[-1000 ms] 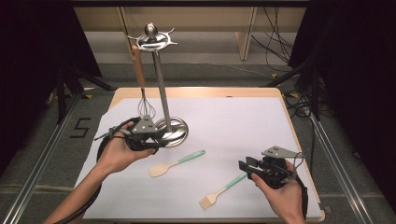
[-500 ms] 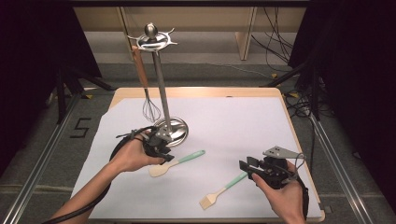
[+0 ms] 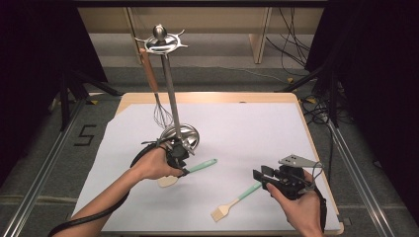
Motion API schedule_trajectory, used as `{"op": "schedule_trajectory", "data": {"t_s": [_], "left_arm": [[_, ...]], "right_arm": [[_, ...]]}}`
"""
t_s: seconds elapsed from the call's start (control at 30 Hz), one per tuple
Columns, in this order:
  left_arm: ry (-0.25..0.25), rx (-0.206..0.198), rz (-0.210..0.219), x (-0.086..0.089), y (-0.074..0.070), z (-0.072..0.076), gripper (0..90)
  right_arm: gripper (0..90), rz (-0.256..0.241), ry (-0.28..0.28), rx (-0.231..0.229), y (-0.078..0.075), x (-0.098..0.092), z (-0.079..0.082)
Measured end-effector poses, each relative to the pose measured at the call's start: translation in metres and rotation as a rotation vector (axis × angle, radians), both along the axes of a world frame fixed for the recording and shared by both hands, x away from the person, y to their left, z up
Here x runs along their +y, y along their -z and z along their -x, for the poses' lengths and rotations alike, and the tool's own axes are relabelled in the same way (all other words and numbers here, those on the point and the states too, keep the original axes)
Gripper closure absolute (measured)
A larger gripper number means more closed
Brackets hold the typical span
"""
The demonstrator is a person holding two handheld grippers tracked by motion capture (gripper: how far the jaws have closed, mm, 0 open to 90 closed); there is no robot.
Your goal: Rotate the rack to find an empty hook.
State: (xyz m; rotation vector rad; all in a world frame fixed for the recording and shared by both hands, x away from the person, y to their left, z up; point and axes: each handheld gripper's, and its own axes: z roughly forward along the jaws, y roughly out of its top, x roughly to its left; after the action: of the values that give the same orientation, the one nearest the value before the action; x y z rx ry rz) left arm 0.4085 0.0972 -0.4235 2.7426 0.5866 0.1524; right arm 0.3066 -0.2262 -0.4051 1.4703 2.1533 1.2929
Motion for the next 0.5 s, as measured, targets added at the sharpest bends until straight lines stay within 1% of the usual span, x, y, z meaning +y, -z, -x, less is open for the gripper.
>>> {"op": "schedule_trajectory", "data": {"t_s": [0.1,0.2,0.23,0.27,0.33,0.37,0.4,0.43,0.5], "left_arm": [[0.011,0.018,-0.019,-0.005,0.005,-0.003,65.4],[0.01,0.029,-0.021,-0.009,0.009,-0.005,65.4],[0.013,0.03,-0.026,-0.009,0.01,-0.006,65.5],[0.01,0.034,-0.029,-0.01,0.011,-0.006,65.6],[0.003,0.04,-0.032,-0.01,0.013,-0.008,66.0],[0.003,0.038,-0.036,-0.01,0.014,-0.009,66.0],[-0.013,0.06,-0.031,-0.01,0.015,-0.009,66.0],[-0.005,0.063,-0.034,-0.01,0.016,-0.01,66.0],[0.004,0.064,-0.041,-0.01,0.016,-0.011,66.0]], "right_arm": [[60.8,0.001,0.0,0.001,0.0,0.0,0.0],[60.8,0.002,-0.002,0.004,0.001,0.0,0.0],[60.8,0.011,-0.008,-0.005,0.001,-0.001,-0.001],[60.8,0.025,-0.013,-0.024,0.002,-0.003,-0.002],[60.8,0.024,-0.014,-0.025,0.002,-0.003,-0.002],[60.8,0.013,-0.018,-0.015,0.002,-0.002,-0.002],[60.8,0.025,-0.017,-0.021,0.003,-0.002,-0.003],[60.8,0.047,-0.013,-0.023,0.002,-0.003,-0.002],[60.8,0.04,-0.016,-0.019,0.002,-0.002,-0.002]]}}
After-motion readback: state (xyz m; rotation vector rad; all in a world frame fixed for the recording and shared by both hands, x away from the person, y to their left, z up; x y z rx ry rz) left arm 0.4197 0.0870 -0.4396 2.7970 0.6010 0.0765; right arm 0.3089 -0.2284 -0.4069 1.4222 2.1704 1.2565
